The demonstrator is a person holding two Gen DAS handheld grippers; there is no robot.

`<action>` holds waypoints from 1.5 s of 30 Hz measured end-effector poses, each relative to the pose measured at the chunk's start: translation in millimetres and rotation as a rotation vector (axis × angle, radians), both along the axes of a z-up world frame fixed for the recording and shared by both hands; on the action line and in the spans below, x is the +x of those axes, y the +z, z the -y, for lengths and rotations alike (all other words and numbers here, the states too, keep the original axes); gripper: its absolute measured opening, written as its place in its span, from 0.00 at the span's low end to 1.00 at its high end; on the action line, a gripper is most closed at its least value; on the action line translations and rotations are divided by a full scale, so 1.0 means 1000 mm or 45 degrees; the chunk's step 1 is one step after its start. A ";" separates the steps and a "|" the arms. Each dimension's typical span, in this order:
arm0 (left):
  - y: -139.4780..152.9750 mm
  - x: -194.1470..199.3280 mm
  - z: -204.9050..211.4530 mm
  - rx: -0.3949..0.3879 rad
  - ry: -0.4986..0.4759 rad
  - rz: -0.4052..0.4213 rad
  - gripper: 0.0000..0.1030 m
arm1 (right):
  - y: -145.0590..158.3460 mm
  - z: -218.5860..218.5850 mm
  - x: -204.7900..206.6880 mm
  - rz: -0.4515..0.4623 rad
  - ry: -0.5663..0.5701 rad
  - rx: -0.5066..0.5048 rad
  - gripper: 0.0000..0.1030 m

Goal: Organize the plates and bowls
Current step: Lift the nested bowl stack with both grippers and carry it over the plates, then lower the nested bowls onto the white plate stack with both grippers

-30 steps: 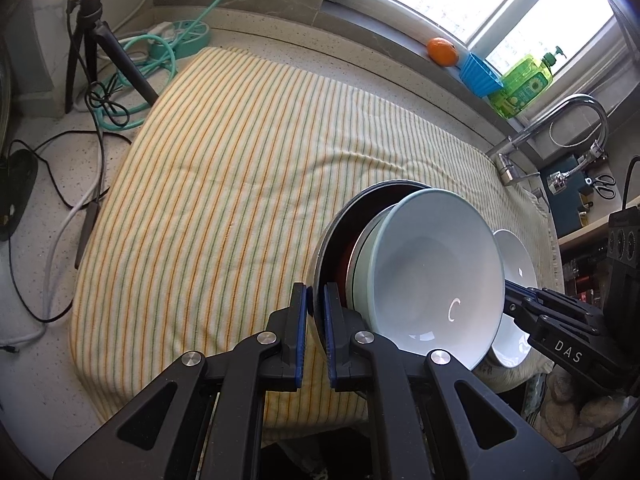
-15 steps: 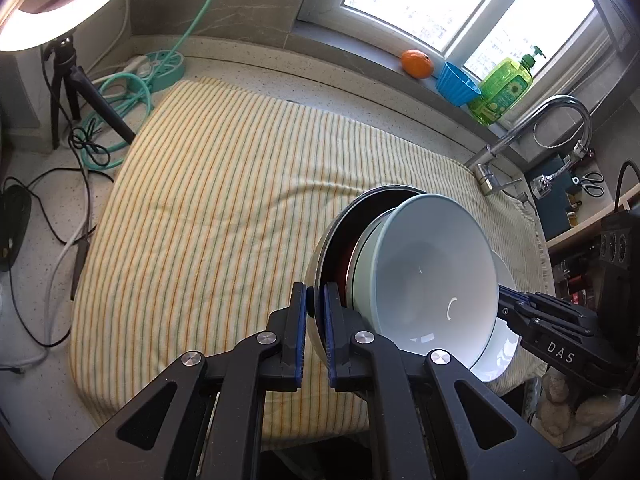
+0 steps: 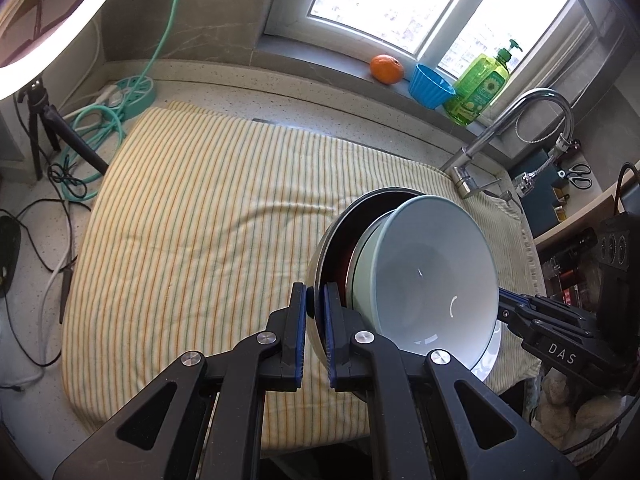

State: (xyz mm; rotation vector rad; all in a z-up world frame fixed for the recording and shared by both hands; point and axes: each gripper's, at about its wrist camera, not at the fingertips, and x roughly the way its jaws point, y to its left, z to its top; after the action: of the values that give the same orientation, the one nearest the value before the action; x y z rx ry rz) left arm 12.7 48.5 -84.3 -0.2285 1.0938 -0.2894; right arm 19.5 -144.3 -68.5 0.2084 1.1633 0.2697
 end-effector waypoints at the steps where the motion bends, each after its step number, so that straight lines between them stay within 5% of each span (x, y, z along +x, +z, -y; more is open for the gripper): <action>1: 0.001 0.000 0.003 0.000 -0.007 0.003 0.06 | 0.001 0.003 -0.001 0.002 -0.008 -0.001 0.08; 20: 0.001 -0.003 0.072 -0.009 -0.147 0.005 0.06 | 0.002 0.073 -0.024 -0.011 -0.142 -0.027 0.08; 45: -0.023 -0.012 0.133 -0.007 -0.225 -0.086 0.07 | -0.032 0.135 -0.038 -0.124 -0.199 -0.041 0.08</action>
State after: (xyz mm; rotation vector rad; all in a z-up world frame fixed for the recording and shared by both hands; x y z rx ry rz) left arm 0.8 -84.5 -107.3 -0.1469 1.1827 -0.4453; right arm -18.9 -279.0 -100.2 0.2854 1.2397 0.1039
